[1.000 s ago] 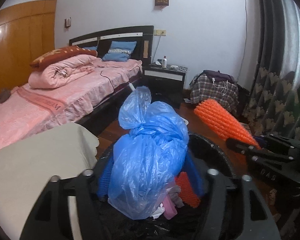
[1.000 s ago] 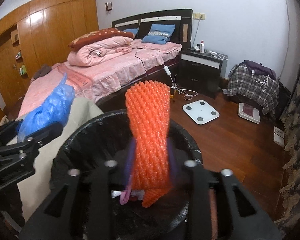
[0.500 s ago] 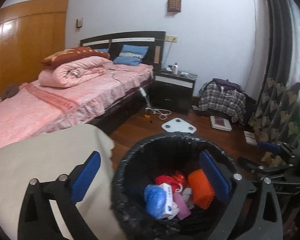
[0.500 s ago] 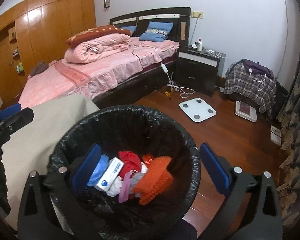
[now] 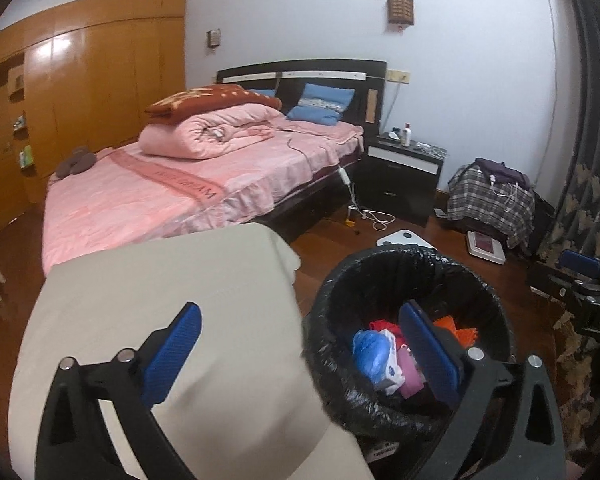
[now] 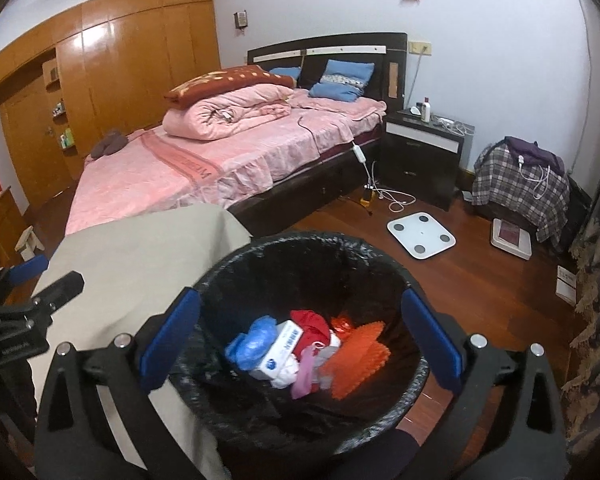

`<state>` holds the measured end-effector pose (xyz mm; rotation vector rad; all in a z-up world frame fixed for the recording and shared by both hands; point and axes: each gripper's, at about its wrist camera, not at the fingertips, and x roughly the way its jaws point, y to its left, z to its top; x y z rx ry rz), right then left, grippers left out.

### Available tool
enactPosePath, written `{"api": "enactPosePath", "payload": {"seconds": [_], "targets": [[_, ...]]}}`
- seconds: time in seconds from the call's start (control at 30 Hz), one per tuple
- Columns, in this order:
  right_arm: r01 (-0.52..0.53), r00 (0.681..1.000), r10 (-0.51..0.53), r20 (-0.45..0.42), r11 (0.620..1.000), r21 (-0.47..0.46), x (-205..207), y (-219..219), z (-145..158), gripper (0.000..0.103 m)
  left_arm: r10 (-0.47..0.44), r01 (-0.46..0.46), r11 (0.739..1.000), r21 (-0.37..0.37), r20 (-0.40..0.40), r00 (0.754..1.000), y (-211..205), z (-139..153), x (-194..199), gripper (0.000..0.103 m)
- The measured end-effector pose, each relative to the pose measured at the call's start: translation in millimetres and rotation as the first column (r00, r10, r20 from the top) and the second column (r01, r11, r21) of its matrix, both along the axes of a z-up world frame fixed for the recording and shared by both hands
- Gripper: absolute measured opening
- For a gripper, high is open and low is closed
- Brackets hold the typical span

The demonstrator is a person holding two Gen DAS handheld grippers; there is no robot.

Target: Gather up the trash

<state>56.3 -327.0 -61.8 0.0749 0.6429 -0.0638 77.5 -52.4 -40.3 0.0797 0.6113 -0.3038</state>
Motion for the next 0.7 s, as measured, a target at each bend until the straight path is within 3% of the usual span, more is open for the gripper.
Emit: {"api": "enactPosePath", "payload": {"seconds": [0.7], "targets": [[-0.097, 0.995, 0.097, 0.031, 0.995, -0.016, -32.8, 52.8, 43.3, 0.098, 0.058, -0.058, 0.998, -0.008, 0.095, 0.994, 22.1, 47.9, -52.1, 0.097]]}}
